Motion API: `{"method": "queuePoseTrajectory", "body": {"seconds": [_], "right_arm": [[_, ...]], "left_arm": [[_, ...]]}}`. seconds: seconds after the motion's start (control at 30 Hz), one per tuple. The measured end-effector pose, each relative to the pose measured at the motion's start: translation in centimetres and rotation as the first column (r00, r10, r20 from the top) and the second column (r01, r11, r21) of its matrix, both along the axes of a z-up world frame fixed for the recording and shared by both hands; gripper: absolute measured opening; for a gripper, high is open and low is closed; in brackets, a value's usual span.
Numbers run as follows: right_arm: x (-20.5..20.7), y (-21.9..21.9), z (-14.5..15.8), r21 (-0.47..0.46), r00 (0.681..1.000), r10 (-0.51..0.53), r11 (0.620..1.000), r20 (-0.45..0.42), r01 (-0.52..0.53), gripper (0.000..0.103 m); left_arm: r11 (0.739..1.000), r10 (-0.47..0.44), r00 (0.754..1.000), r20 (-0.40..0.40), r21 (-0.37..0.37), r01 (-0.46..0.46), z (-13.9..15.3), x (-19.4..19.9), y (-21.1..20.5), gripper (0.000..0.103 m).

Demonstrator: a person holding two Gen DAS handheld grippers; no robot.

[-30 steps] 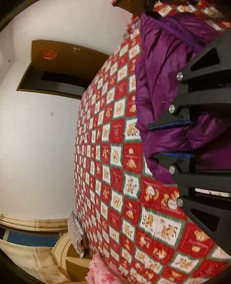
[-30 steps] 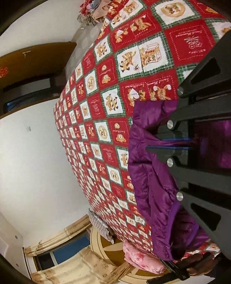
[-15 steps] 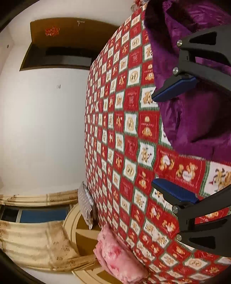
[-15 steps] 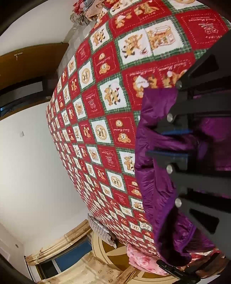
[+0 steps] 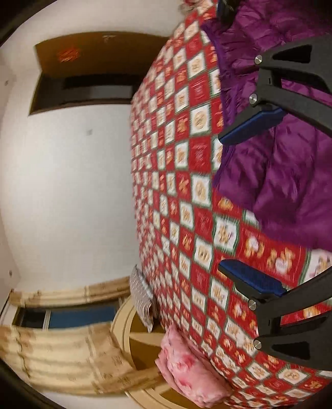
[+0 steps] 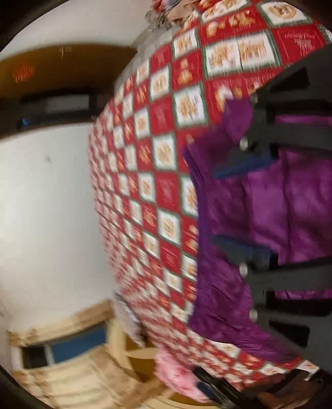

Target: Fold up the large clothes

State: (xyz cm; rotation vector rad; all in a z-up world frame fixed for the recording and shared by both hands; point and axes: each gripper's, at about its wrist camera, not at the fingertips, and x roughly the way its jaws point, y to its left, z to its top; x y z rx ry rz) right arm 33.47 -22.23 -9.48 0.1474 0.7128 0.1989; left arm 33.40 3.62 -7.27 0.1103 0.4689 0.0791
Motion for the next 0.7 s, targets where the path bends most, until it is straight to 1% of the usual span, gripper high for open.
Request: {"method": "queuePoseTrajectory", "body": {"seconds": [0.03,0.07,0.1,0.13,0.2,0.27,0.33,0.43,0.5,0.57,0.7], "right_arm": [[0.7,1.3,-0.9,-0.011,1.0,0.021,1.0,-0.019,-0.022,0.038],[1.2,2.0,-1.7,-0.019,0.999,0.029,0.999,-0.035,-0.03,0.038],[1.9,2.6,-2.5,-0.031,0.998,0.032,0.999,-0.049,-0.034,0.038],[2.6,3.2,-3.5,-0.05,0.998,0.029,0.998,-0.061,-0.032,0.038],[3.5,3.6,-4.9,-0.077,0.997,0.017,0.997,-0.074,-0.023,0.038],[4.4,3.3,-6.1,-0.083,0.996,-0.012,0.997,-0.093,0.005,0.038],[5.0,2.5,-7.2,-0.07,0.993,-0.039,0.997,-0.108,0.031,0.038],[5.2,1.8,-8.2,-0.047,0.991,-0.051,0.998,-0.12,0.046,0.035],[5.3,2.1,-8.4,-0.052,0.993,-0.045,0.998,-0.112,0.039,0.035],[5.4,2.3,-8.6,-0.056,0.993,-0.039,0.998,-0.112,0.033,0.035],[5.6,1.9,-9.1,-0.032,0.993,-0.035,0.999,-0.116,0.032,0.035]], "left_arm": [[1.0,-0.021,1.0,-0.014,0.005,0.021,-0.6,0.6,-0.6,0.091],[0.999,-0.019,1.0,-0.025,0.029,0.02,-1.5,1.5,-1.2,0.091],[0.999,-0.01,0.999,-0.031,0.045,0.011,-2.1,2.0,-1.6,0.091],[0.998,-0.001,0.999,-0.051,0.063,0.005,-3.1,3.3,-1.7,0.091],[0.998,0.026,0.995,-0.095,0.067,-0.019,-4.5,4.8,-1.6,0.091],[0.998,0.059,0.984,-0.171,0.022,-0.056,-6.4,6.7,-0.5,0.091],[0.996,0.084,0.97,-0.227,-0.021,-0.091,-7.8,7.6,0.4,0.091],[0.993,0.083,0.957,-0.278,-0.062,-0.104,-9.4,8.1,1.0,0.091],[0.992,0.083,0.956,-0.282,-0.069,-0.107,-9.7,8.1,1.0,0.091],[0.99,0.089,0.952,-0.293,-0.078,-0.117,-10.2,8.2,1.1,0.094],[0.988,0.084,0.941,-0.327,-0.097,-0.121,-10.9,8.8,1.3,0.097]]}}
